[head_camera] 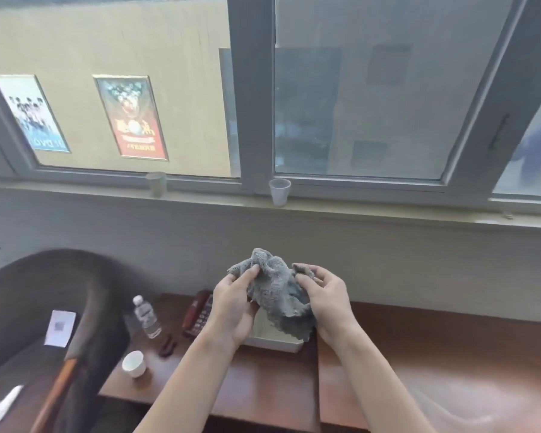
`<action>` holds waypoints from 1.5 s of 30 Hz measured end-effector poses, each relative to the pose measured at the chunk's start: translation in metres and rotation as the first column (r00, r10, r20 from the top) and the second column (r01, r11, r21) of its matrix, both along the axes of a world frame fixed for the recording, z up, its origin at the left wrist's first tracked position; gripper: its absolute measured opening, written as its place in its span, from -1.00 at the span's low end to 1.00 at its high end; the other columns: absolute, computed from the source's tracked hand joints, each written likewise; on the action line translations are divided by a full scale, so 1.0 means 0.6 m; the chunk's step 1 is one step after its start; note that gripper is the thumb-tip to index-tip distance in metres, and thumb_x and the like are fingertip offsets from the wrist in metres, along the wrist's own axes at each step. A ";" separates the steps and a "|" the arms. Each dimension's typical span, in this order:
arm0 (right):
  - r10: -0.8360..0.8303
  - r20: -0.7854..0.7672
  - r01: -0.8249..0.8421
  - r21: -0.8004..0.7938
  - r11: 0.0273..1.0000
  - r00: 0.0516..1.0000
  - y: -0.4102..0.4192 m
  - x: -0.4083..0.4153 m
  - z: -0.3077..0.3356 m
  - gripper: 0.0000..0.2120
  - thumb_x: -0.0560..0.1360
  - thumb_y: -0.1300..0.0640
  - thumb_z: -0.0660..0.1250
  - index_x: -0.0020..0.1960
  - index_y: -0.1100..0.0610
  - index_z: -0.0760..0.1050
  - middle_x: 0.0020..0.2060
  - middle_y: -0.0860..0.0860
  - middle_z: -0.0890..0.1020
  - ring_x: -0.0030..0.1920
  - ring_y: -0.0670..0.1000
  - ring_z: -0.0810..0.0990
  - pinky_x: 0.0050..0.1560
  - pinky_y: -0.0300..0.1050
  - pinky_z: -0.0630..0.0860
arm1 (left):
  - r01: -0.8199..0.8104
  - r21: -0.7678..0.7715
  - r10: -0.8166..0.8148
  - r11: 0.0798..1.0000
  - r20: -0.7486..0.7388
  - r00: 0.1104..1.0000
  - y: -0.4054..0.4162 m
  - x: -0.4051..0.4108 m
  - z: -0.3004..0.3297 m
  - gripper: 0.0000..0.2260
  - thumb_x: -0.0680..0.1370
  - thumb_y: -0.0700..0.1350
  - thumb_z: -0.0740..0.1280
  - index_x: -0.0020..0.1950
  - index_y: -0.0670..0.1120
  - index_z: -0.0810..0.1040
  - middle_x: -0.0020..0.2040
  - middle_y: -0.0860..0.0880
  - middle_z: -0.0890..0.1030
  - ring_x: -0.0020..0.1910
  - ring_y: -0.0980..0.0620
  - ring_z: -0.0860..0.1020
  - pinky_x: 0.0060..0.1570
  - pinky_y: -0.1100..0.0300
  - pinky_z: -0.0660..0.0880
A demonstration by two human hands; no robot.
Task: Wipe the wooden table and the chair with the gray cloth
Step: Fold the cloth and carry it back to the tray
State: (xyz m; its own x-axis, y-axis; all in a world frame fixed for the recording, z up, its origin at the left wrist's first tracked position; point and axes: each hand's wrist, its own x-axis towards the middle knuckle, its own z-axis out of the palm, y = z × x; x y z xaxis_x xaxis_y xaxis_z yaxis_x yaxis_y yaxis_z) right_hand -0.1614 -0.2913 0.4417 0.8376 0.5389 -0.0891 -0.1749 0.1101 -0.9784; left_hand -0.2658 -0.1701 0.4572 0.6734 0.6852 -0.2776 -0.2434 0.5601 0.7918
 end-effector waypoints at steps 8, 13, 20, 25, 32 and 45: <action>-0.197 -0.059 0.194 -0.048 0.980 0.979 0.062 0.082 -0.072 -0.78 0.61 0.17 0.34 -0.11 0.28 0.66 -0.23 0.17 0.68 -0.19 0.08 0.58 -0.10 0.06 0.51 | 0.203 -0.116 -0.194 0.972 0.092 0.977 0.082 0.076 -0.063 -0.55 0.60 0.05 0.34 0.32 -0.27 0.55 0.26 -0.29 0.59 0.20 -0.25 0.57 0.21 -0.14 0.47; -0.209 -0.090 0.197 -0.130 0.972 0.974 0.086 0.175 -0.160 -0.84 0.58 0.13 0.39 -0.10 0.14 0.71 -0.14 0.15 0.77 -0.15 0.06 0.73 -0.04 0.04 0.64 | 0.193 0.028 -0.186 0.981 -0.162 0.969 0.092 0.164 -0.148 -0.61 0.48 -0.27 0.50 0.27 -0.33 0.52 0.08 -0.29 0.68 0.04 -0.25 0.68 -0.13 -0.04 0.63; -0.120 -0.097 0.073 -0.397 0.915 0.988 0.139 0.256 -0.338 -0.74 0.35 0.45 0.43 -0.10 0.14 0.66 -0.24 0.08 0.75 -0.23 0.06 0.71 -0.19 -0.07 0.66 | 0.147 0.011 -0.122 0.989 -0.496 0.860 0.141 0.272 -0.347 -0.77 0.56 -0.45 0.27 0.19 -0.30 0.55 0.05 -0.29 0.68 0.08 -0.28 0.65 0.13 -0.21 0.56; -0.204 -0.093 0.123 -0.540 0.833 0.974 0.193 0.288 -0.444 -0.82 0.35 0.40 0.43 -0.11 0.18 0.62 -0.22 0.14 0.70 -0.21 0.09 0.66 -0.10 0.02 0.63 | 0.132 0.000 -0.106 0.991 -0.597 0.795 0.180 0.315 -0.469 -0.77 0.58 -0.38 0.31 0.22 -0.25 0.54 0.10 -0.24 0.67 0.08 -0.20 0.65 0.16 -0.12 0.56; -0.304 -0.067 0.213 -0.571 0.793 0.950 0.272 0.358 -0.603 -0.79 0.52 0.23 0.36 -0.30 0.18 0.53 -0.34 0.13 0.62 -0.30 0.04 0.51 -0.26 -0.11 0.40 | 0.100 0.138 0.014 0.985 -0.652 0.758 0.248 0.400 -0.608 -0.72 0.57 -0.33 0.34 0.28 -0.27 0.54 0.14 -0.17 0.64 0.07 -0.09 0.60 0.10 0.09 0.55; -0.241 -0.036 0.181 -0.556 0.811 0.970 0.312 0.435 -0.837 -0.79 0.64 0.28 0.20 -0.05 0.19 0.59 -0.20 0.06 0.64 -0.18 0.00 0.60 -0.11 -0.13 0.56 | 0.152 0.267 0.069 0.952 -0.668 0.741 0.258 0.501 -0.838 -0.82 0.56 -0.47 0.22 -0.05 -0.28 0.58 -0.10 -0.24 0.62 -0.13 -0.02 0.52 -0.08 0.20 0.51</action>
